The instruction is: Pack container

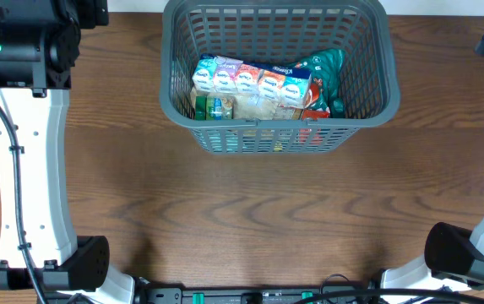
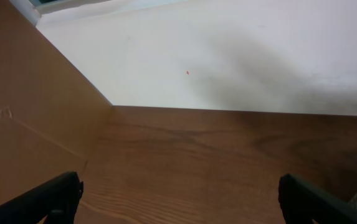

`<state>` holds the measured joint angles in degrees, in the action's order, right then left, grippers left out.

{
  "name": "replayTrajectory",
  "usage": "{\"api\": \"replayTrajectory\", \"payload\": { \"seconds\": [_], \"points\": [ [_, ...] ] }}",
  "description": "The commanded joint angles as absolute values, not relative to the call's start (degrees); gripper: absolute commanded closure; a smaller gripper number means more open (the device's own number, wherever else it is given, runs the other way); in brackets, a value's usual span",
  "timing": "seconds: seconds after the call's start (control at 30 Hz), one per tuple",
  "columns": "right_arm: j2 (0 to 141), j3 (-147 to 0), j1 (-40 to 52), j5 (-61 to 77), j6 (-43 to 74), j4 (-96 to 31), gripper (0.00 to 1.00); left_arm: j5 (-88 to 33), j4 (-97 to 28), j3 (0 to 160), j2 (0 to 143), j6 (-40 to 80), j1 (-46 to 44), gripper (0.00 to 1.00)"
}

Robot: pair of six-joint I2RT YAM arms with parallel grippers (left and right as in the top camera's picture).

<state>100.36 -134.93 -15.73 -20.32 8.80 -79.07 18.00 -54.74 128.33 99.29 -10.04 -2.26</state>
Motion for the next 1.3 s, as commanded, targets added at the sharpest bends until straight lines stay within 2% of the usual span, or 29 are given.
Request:
{"api": "replayTrajectory", "payload": {
  "seconds": [0.0, 0.4, 0.87, 1.03, 1.27],
  "points": [
    [100.33, -135.04, -16.05, -20.49, 9.82, -79.18, 0.01, 18.55, -54.85, 128.38, 99.37, -8.88, -2.15, 0.01],
    [100.33, -135.02, -16.05, -20.49, 9.82, -79.18, 0.01, 18.57, -57.98, 128.38, 96.68, -8.91, -1.91, 0.01],
    [100.33, -135.04, -16.05, -20.49, 9.82, -79.18, 0.01, 18.50, -58.04, 127.94, 77.95, -5.39, -1.67, 0.01],
    [100.33, -135.04, -16.05, -20.49, 9.82, -79.18, 0.01, 18.50, -58.04, 123.55, 70.54, -0.47, -1.67, 0.01],
    [100.33, -135.02, -16.05, -20.49, 9.82, -79.18, 0.01, 18.50, -56.01, 108.40, 59.66, 5.30, -1.67, 0.01]
  ]
}}
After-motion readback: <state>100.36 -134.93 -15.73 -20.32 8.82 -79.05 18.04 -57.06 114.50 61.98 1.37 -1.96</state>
